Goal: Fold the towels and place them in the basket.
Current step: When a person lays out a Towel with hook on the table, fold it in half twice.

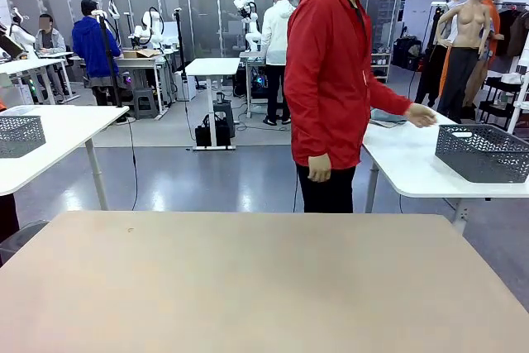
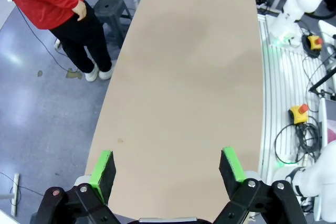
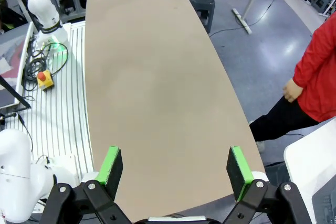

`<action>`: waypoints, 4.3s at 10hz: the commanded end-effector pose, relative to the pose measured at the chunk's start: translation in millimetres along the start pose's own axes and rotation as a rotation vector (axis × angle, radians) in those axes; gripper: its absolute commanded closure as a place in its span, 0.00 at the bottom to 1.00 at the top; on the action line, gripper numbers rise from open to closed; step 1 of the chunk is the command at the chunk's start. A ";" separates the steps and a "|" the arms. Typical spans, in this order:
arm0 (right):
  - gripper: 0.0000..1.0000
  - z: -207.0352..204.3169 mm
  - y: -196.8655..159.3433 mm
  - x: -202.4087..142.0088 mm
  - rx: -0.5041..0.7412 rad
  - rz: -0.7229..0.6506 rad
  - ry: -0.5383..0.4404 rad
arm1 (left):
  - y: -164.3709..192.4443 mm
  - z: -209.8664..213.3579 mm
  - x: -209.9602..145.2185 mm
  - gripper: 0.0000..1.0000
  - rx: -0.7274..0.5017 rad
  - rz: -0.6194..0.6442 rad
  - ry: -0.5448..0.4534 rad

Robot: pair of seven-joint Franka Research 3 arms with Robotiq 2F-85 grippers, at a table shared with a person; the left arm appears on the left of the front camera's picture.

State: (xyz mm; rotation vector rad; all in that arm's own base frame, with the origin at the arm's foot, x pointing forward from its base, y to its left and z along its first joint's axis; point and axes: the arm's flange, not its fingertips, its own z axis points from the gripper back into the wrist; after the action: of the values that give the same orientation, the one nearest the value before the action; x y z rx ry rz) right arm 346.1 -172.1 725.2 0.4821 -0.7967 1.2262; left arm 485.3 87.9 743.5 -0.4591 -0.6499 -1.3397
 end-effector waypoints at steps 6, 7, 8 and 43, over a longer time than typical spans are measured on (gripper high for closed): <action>0.00 -0.7 -0.4 1.5 0.001 0.001 -0.010 | -1.1 1.2 2.5 0.00 0.003 0.001 -0.013; 0.00 -0.7 -0.4 1.5 0.001 0.001 -0.010 | -1.1 1.2 2.5 0.00 0.003 0.001 -0.013; 0.00 -0.7 -0.4 1.5 0.001 0.001 -0.010 | -1.1 1.2 2.5 0.00 0.003 0.001 -0.013; 0.00 -0.7 -0.4 1.5 0.001 0.001 -0.010 | -1.1 1.2 2.5 0.00 0.003 0.001 -0.013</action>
State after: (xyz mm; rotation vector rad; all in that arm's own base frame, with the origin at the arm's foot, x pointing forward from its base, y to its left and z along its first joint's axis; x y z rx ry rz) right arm 346.1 -172.1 725.2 0.4822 -0.7967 1.2263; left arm 485.3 87.9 743.5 -0.4591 -0.6499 -1.3397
